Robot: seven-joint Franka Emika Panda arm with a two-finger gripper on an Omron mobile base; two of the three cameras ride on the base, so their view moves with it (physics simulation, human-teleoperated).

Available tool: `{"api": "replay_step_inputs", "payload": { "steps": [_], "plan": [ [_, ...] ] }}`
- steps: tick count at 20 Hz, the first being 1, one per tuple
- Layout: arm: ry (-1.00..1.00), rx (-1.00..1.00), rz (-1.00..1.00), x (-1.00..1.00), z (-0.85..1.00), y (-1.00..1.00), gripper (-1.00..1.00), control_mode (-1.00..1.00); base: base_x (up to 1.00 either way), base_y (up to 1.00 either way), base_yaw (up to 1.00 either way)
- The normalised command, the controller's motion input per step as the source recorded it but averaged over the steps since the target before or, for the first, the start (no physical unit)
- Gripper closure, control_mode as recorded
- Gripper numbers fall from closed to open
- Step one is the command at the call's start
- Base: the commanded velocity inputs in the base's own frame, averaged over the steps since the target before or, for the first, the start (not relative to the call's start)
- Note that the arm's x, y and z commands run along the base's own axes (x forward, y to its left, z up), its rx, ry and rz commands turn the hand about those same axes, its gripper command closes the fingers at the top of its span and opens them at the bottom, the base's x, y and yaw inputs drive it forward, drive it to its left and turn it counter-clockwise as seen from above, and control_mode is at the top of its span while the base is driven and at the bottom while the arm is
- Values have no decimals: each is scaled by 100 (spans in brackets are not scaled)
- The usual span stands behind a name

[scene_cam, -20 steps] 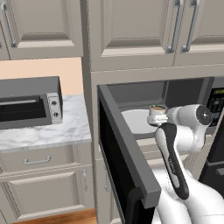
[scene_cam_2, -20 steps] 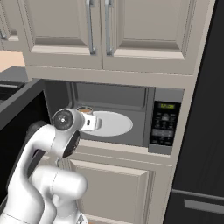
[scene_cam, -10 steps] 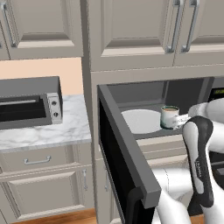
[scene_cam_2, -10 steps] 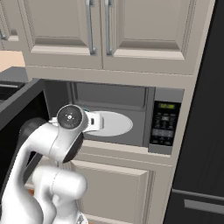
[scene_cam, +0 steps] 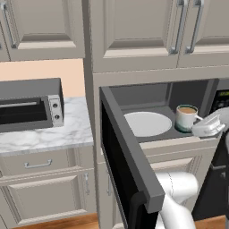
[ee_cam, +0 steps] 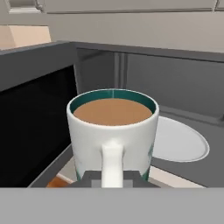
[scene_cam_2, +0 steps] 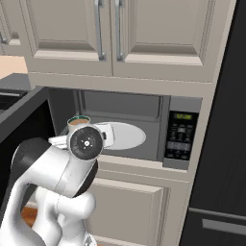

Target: Pick the cup of tea, navigate to the dining table, and place it on the saucer.

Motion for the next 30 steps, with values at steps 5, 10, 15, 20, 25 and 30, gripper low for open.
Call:
{"api": "replay_step_inputs", "payload": {
  "steps": [5,10,15,20,25,30],
  "plan": [
    [-8,0,14,-47,24,0,100,-100,0,0,0],
    [-1,0,9,-43,7,-5,100,-100,0,0,0],
    [0,0,0,-15,0,-1,100,-100,0,0,0],
    [0,0,0,0,0,1,100,-100,0,0,0],
    [-1,0,0,-2,0,0,100,100,-32,0,-17],
    [0,0,0,0,0,0,100,100,-50,-5,-51]
  ]
}}
